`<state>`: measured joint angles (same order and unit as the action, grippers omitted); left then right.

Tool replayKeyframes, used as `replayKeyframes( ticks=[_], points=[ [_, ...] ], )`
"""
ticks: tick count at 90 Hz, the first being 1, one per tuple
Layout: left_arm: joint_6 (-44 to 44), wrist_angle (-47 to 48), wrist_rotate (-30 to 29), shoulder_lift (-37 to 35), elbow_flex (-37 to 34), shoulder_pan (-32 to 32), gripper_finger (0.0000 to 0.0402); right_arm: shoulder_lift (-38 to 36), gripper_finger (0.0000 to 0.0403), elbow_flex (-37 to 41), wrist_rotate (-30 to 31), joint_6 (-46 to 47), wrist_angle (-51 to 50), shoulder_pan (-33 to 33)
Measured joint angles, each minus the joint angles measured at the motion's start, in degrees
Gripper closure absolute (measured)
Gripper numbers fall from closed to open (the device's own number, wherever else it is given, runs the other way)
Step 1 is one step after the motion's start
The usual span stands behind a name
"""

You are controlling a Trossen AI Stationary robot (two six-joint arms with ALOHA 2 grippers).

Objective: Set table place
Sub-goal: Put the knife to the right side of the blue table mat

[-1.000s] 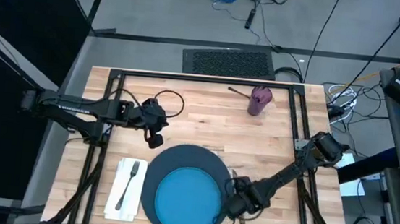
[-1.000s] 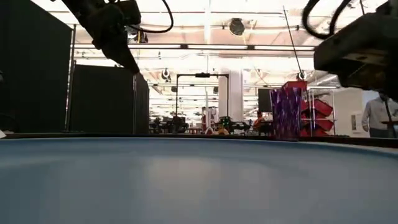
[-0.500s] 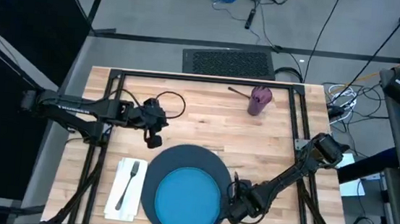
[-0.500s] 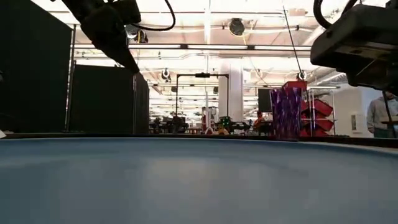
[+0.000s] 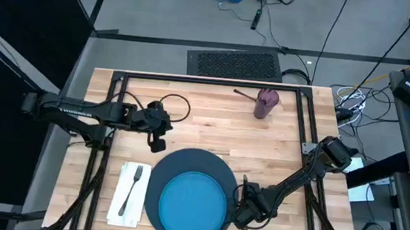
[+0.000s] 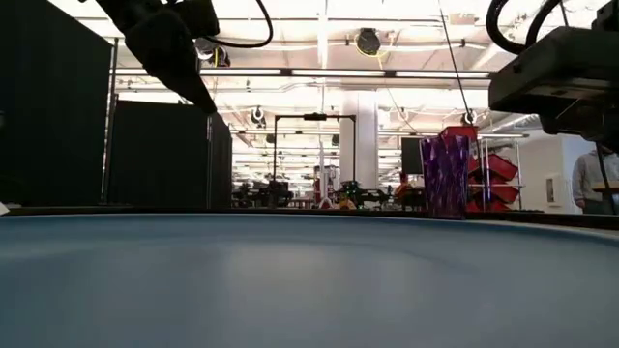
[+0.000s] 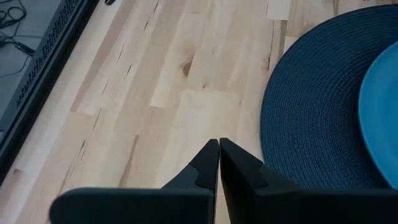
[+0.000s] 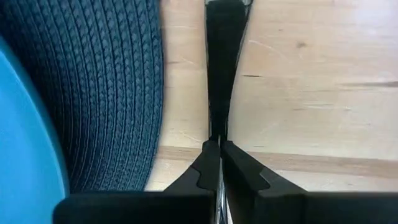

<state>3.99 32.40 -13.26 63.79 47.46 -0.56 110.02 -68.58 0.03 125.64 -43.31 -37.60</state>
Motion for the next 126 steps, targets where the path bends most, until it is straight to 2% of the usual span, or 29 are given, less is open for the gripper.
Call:
replayKeyframes(
  ticks=[25, 53, 77, 126],
  points=[
    [0.02, 0.0, 0.0, 0.0, 0.0, 0.0, 0.0402, 0.0, 0.0393, 0.0, -0.13, -2.61, 0.16, 0.0],
    [0.13, 0.03, 0.02, 0.0, 0.0, 0.0, 0.0402, 0.44, 0.0317, -2.6, 0.25, -8.84, -5.81, 0.82],
    [0.17, 0.07, 1.48, 0.0, 0.0, 0.0, 0.0402, 0.35, 0.0268, -2.77, 0.06, -11.57, -4.96, 1.66],
    [0.39, 0.38, 1.55, 0.0, 0.0, 0.0, 0.0402, 0.13, 0.027, -2.91, -0.09, -6.7, -4.97, 1.97]
  ],
)
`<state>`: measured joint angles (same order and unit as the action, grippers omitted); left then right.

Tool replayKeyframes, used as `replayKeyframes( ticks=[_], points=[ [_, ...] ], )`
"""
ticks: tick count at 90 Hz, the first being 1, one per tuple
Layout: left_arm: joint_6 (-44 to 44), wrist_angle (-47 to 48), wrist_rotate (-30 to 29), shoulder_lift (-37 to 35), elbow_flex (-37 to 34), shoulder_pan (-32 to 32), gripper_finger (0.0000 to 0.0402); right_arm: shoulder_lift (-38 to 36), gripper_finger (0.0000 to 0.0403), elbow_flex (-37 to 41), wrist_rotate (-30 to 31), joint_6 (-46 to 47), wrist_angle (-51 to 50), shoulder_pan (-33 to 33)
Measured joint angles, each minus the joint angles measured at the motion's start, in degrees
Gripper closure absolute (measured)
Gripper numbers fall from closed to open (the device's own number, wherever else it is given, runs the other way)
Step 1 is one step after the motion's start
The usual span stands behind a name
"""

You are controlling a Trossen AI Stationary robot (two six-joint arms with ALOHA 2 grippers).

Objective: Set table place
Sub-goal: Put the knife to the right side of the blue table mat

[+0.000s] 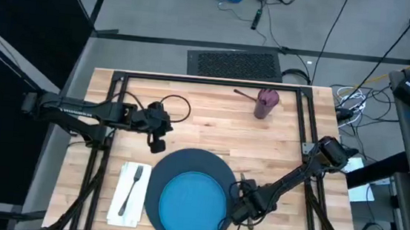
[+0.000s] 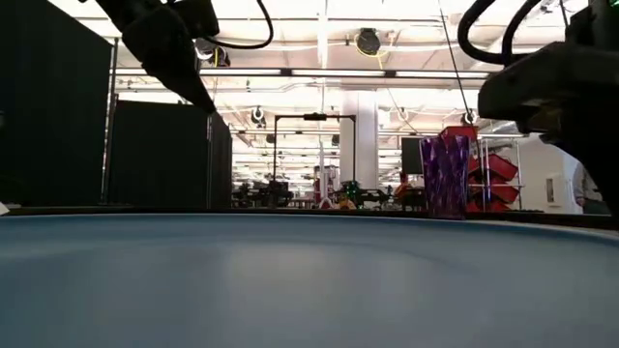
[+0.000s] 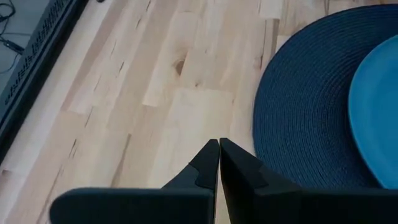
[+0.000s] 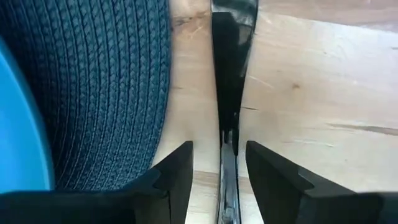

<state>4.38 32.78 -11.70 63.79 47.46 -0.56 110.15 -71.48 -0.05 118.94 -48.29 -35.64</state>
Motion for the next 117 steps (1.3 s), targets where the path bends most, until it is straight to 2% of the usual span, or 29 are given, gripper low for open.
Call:
replayKeyframes(
  ticks=[36, 77, 117],
  points=[
    [1.2, 1.18, 0.04, 0.0, 0.0, 0.88, 0.0402, -0.04, 0.0273, -0.07, 0.0, 0.6, -0.93, 0.0],
    [1.27, 1.19, 0.04, 0.0, 0.0, 2.62, 0.0402, -0.11, 0.0359, -0.09, 0.2, 0.41, -1.42, -0.02],
    [1.27, 1.24, 0.02, 0.0, 0.0, 2.6, 0.0402, 0.94, 0.0367, -0.32, 0.2, 1.63, -0.92, 0.02]
  ],
)
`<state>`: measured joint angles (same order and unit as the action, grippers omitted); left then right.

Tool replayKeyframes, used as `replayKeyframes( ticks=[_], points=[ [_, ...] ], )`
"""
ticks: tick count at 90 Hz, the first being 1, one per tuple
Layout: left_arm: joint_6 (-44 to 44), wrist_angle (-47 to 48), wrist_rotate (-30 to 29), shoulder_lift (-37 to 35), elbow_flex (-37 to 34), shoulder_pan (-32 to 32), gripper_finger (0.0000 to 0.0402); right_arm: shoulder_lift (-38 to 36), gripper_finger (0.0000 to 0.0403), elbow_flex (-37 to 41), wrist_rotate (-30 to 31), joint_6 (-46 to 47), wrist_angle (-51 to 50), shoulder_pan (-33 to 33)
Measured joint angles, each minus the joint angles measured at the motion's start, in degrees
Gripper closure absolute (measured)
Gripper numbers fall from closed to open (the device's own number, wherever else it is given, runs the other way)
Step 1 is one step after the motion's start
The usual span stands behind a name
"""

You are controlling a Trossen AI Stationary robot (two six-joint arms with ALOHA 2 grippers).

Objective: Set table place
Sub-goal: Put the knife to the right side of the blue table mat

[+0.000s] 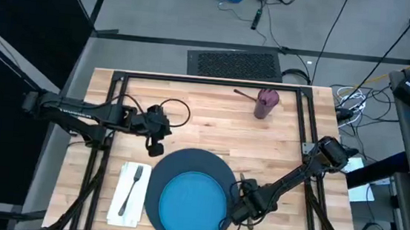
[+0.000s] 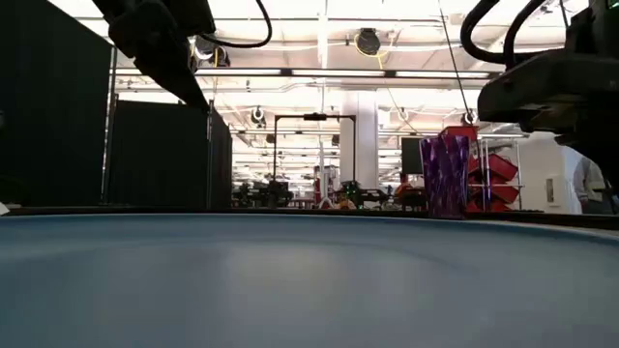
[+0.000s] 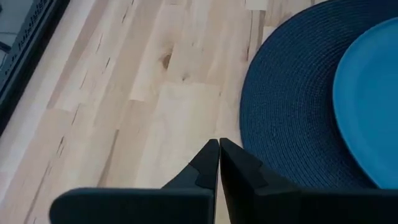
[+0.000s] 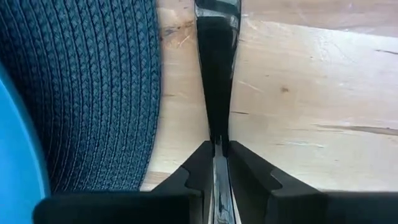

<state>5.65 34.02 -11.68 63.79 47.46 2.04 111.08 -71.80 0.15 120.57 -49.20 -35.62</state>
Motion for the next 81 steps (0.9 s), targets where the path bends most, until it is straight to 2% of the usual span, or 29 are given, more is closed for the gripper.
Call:
replayKeyframes(
  ticks=[38, 60, 81],
  points=[
    [0.08, 0.66, 0.68, 0.0, 0.02, 0.0, 0.0402, 0.51, 0.0367, 0.05, -0.03, 1.74, 0.38, 0.0],
    [0.26, 0.72, 0.71, 0.0, 0.0, 0.0, 0.0402, 0.55, 0.0365, 0.08, -0.03, -0.99, 0.43, 0.02],
    [1.13, 0.94, 0.72, 0.0, 0.0, -0.02, 0.0402, 0.62, 0.0334, 0.12, 0.58, -1.68, 0.46, 0.02]
  ],
)
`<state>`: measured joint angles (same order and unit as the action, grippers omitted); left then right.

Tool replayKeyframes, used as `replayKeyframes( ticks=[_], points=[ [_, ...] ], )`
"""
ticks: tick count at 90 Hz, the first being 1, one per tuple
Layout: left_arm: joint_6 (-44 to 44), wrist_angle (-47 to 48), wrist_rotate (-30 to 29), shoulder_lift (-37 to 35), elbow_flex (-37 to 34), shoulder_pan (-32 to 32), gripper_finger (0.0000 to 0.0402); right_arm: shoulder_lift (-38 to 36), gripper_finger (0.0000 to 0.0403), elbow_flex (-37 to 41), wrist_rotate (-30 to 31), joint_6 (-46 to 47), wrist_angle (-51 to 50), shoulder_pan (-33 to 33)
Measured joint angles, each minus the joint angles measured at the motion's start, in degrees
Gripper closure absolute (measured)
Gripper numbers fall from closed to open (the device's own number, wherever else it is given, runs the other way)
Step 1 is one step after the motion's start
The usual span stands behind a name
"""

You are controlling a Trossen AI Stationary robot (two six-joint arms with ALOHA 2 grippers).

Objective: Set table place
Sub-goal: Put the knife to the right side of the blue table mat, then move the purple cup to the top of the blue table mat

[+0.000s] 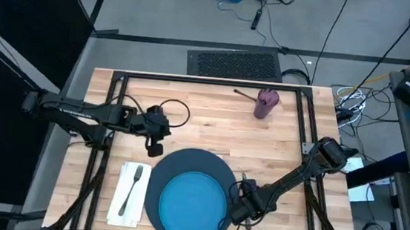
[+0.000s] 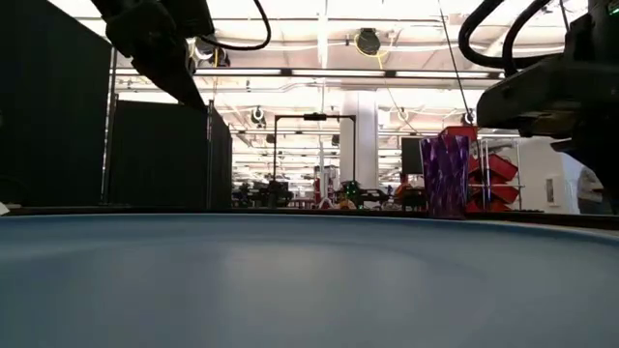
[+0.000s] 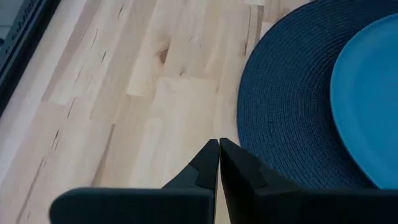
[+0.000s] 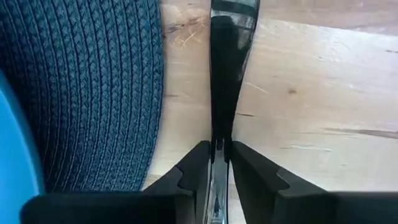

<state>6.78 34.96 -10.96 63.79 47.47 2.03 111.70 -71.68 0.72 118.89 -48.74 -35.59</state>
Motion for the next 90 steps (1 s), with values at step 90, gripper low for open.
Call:
replayKeyframes(
  ticks=[90],
  points=[
    [0.36, 0.07, 0.04, 0.0, 0.02, 0.0, 0.0402, -9.11, 0.0288, 0.31, 1.13, -16.27, -7.21, 4.55]
  ],
)
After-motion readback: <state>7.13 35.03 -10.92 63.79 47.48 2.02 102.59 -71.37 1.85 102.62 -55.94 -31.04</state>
